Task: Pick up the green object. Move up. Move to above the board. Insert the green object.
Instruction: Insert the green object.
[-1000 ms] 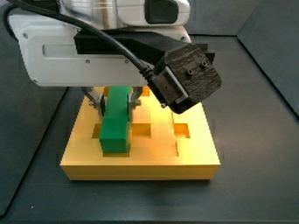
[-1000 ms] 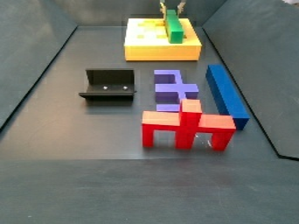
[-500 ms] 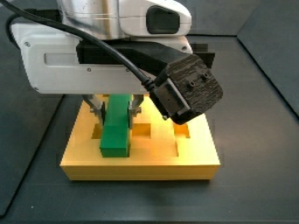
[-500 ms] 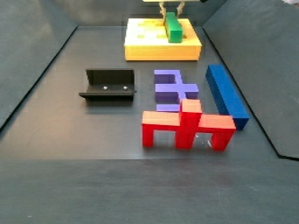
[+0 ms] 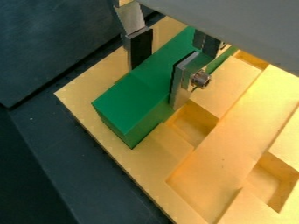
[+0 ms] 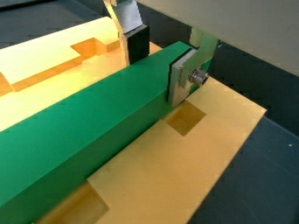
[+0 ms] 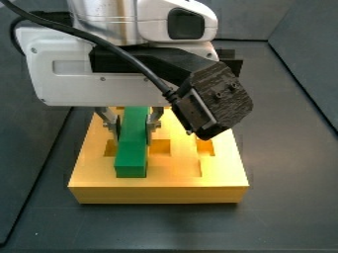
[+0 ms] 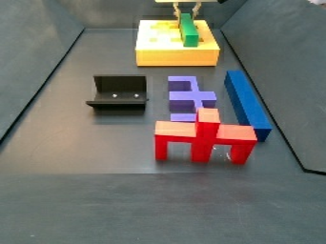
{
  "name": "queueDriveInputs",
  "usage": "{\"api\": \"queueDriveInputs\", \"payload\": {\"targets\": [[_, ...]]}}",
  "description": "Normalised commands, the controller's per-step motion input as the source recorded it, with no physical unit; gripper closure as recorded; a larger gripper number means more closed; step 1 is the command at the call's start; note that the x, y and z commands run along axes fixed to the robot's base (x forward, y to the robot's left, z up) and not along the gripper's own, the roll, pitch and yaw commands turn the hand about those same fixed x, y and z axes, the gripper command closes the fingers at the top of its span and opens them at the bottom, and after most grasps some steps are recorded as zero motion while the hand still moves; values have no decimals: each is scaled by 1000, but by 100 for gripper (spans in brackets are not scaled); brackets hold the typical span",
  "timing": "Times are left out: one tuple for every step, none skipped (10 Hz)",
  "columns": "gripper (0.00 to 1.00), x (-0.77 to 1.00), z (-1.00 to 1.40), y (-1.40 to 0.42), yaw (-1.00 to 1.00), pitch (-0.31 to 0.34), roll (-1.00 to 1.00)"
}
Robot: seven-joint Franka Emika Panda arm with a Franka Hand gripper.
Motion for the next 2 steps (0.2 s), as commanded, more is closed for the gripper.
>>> {"api": "queueDriveInputs", "payload": {"targets": [[100,0,-154,0,-86,-27,-21],[100,0,0,0,0,0,0]]}}
